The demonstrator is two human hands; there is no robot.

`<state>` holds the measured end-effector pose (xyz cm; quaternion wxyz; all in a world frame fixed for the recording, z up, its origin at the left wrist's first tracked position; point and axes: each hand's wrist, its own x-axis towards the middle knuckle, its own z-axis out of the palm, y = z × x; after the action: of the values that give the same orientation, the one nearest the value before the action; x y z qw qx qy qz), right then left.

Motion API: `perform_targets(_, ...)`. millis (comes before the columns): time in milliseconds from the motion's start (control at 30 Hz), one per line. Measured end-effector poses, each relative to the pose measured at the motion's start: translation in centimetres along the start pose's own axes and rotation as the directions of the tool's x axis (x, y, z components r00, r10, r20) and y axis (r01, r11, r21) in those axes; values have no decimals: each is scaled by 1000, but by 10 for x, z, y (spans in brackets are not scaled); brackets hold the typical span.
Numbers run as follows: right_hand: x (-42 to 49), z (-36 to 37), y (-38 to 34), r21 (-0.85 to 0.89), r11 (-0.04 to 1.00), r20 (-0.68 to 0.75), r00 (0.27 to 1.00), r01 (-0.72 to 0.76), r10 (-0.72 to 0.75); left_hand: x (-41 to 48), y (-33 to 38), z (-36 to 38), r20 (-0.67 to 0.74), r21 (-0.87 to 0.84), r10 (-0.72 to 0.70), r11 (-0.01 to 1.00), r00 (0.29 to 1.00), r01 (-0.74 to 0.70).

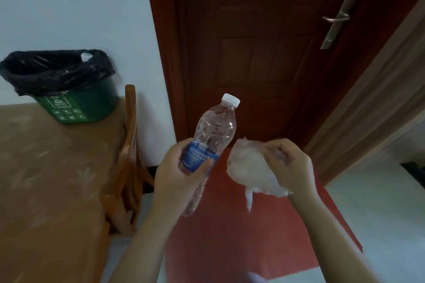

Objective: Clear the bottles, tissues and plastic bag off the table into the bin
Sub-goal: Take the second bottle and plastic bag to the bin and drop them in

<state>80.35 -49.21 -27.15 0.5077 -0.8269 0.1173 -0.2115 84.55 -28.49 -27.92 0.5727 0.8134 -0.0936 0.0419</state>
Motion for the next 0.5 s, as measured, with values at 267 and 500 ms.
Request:
perform_targets(267,141,52,11,113,989,173,978,98,-117,98,-7,11,-242,8,-77,997,967,82)
perform_targets(500,246,98,-10,231,948,373,880,219,-294,158,1,-2,-537,-13,-125,990,834,140)
